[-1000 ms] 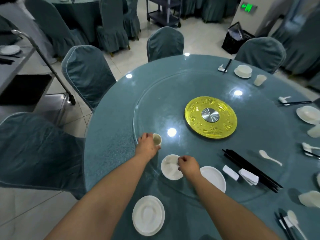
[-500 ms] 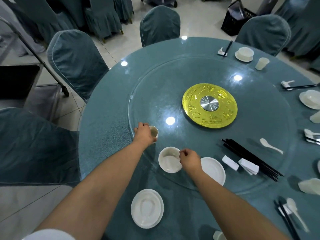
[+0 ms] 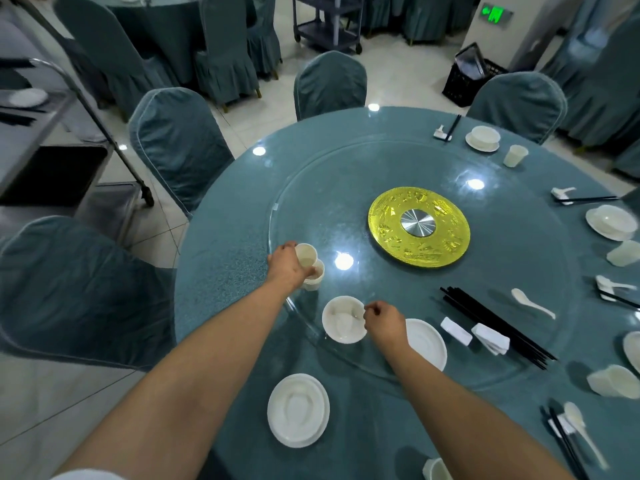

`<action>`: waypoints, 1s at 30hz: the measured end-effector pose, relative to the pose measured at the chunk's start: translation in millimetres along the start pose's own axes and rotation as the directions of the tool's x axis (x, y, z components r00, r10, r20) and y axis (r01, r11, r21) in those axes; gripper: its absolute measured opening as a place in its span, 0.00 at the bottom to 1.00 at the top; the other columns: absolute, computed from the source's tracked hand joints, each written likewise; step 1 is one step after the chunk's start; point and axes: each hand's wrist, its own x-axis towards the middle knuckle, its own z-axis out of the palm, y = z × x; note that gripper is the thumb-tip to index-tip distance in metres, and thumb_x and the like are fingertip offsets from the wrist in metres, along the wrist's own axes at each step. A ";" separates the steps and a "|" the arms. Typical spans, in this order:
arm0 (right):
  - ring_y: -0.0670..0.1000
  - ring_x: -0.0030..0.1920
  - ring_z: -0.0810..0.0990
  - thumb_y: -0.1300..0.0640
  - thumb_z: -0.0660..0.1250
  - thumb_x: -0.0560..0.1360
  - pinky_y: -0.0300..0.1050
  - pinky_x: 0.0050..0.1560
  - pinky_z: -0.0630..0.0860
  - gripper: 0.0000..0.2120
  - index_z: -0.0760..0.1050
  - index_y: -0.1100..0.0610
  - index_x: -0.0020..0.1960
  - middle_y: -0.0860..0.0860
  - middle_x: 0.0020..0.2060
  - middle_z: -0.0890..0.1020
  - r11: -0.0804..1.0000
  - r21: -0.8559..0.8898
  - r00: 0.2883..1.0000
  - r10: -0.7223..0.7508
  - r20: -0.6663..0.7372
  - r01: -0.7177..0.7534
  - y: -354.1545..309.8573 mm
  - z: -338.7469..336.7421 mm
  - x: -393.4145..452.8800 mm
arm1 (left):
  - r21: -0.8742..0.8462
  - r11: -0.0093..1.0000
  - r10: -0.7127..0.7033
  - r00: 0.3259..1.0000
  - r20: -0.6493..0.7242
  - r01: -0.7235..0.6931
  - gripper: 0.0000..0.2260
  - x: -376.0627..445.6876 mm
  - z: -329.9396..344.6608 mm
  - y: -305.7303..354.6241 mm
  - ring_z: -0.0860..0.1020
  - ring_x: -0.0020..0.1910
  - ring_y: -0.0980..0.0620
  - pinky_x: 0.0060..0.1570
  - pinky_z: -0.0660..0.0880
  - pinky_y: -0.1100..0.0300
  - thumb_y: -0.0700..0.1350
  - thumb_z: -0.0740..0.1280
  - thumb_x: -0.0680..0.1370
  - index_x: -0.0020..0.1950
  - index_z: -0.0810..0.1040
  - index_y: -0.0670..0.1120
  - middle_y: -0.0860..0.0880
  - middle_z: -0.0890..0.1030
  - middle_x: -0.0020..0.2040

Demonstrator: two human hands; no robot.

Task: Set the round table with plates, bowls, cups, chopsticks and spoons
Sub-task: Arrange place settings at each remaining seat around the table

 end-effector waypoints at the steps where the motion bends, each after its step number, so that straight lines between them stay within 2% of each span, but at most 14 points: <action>1: 0.57 0.49 0.81 0.57 0.59 0.78 0.48 0.52 0.78 0.12 0.81 0.56 0.53 0.54 0.47 0.84 1.000 0.013 1.000 -0.004 -0.003 0.004 -2.6 2.3 -3.5 | -0.013 1.000 0.000 1.000 -0.026 0.000 0.35 -4.8 -6.9 -4.7 0.72 0.64 0.42 0.62 0.70 0.53 0.55 0.79 0.66 0.69 0.71 0.47 0.45 0.75 0.64; 5: 0.59 0.52 0.81 0.56 0.58 0.79 0.53 0.57 0.78 0.14 0.80 0.56 0.57 0.56 0.52 0.84 0.998 0.053 1.000 -0.021 0.021 0.020 -9.8 22.6 -19.0 | -0.023 0.998 -0.057 0.995 -0.081 0.056 0.33 -24.9 -27.4 -42.7 0.72 0.63 0.43 0.60 0.70 0.54 0.55 0.78 0.67 0.67 0.72 0.47 0.45 0.76 0.63; 8: 0.56 0.48 0.80 0.56 0.59 0.78 0.47 0.53 0.77 0.13 0.81 0.55 0.55 0.55 0.52 0.83 0.998 0.059 0.999 -0.027 0.035 0.025 -7.8 42.9 -34.8 | 0.026 0.995 -0.099 0.992 -0.080 0.101 0.32 -40.3 -30.3 -80.3 0.72 0.63 0.42 0.60 0.69 0.54 0.56 0.77 0.68 0.67 0.72 0.47 0.45 0.76 0.63; 16: 0.55 0.44 0.82 0.56 0.58 0.77 0.50 0.48 0.80 0.11 0.80 0.55 0.46 0.52 0.40 0.83 0.998 0.049 0.996 0.023 0.084 -0.028 15.8 80.5 -63.1 | 0.116 0.981 -0.158 0.987 0.034 0.153 0.32 -69.0 1.6 -147.3 0.69 0.65 0.41 0.64 0.69 0.51 0.55 0.76 0.70 0.70 0.70 0.48 0.44 0.74 0.66; 19: 0.53 0.44 0.83 0.57 0.59 0.77 0.48 0.49 0.80 0.11 0.81 0.52 0.47 0.49 0.40 0.83 0.997 0.046 0.994 0.065 0.088 -0.070 27.5 89.8 -69.0 | 0.133 0.979 -0.165 0.984 0.063 0.155 0.31 -77.4 17.3 -163.1 0.68 0.66 0.41 0.63 0.70 0.49 0.53 0.75 0.71 0.71 0.68 0.49 0.45 0.72 0.67; 25: 0.55 0.47 0.83 0.56 0.60 0.77 0.54 0.53 0.80 0.11 0.81 0.53 0.48 0.51 0.44 0.85 0.984 0.090 0.986 0.143 0.085 -0.151 46.0 97.5 -76.8 | 0.160 0.977 -0.154 0.983 0.096 0.138 0.29 -89.2 38.4 -179.9 0.71 0.63 0.41 0.61 0.72 0.49 0.51 0.76 0.71 0.69 0.70 0.50 0.45 0.73 0.65; 30: 0.55 0.48 0.83 0.57 0.60 0.78 0.55 0.55 0.79 0.11 0.81 0.54 0.49 0.51 0.45 0.85 0.985 0.083 0.986 0.148 0.072 -0.154 49.8 92.1 -74.5 | 0.174 0.973 -0.171 0.978 0.120 0.149 0.33 -87.8 43.6 -176.5 0.68 0.65 0.41 0.62 0.71 0.47 0.52 0.75 0.71 0.72 0.64 0.50 0.45 0.69 0.68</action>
